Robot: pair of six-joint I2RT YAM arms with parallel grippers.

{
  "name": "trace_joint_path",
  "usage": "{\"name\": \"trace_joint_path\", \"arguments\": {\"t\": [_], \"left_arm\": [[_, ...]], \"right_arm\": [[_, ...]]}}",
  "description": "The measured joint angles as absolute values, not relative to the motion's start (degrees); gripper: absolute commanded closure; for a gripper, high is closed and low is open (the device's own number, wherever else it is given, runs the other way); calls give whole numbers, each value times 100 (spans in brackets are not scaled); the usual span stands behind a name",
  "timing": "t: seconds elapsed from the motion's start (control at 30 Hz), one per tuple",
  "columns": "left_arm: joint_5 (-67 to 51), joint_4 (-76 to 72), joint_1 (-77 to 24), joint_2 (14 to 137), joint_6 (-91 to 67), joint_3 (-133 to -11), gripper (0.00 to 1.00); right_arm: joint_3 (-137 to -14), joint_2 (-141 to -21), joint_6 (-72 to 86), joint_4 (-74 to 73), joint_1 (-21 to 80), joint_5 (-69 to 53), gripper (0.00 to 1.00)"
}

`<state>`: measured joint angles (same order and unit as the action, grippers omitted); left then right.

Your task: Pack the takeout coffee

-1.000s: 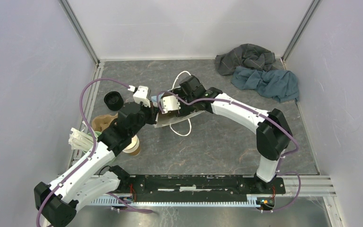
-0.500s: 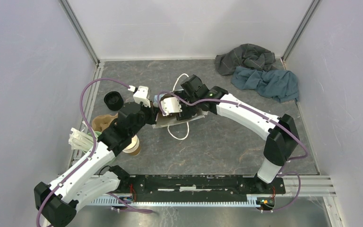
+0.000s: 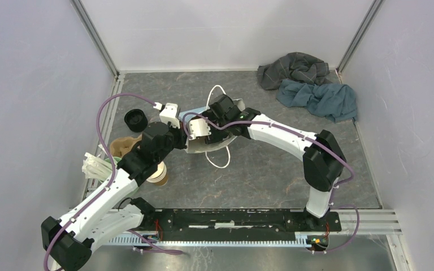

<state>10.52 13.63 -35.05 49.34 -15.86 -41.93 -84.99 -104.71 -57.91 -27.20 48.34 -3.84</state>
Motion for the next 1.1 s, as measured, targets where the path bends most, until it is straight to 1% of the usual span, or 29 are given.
{"name": "trace_joint_path", "arguments": {"t": [0.43, 0.63, 0.73, 1.1], "left_arm": [[1044, 1328, -3511, 4930, -1586, -4193, 98], [1041, 1321, -3511, 4928, -1586, -4193, 98], [1039, 1323, -3511, 4928, -1586, -4193, 98], [1041, 1334, -3511, 4923, -1586, -4193, 98]], "right_arm": [[-8490, -9898, -5747, -2818, 4827, -211, 100], [-8501, -9922, -5881, -2860, 4823, 95, 100], [-8718, -10101, -5970, -2980, 4818, 108, 100], [-8731, -10300, -6700, -2897, 4615, -344, 100]]}}
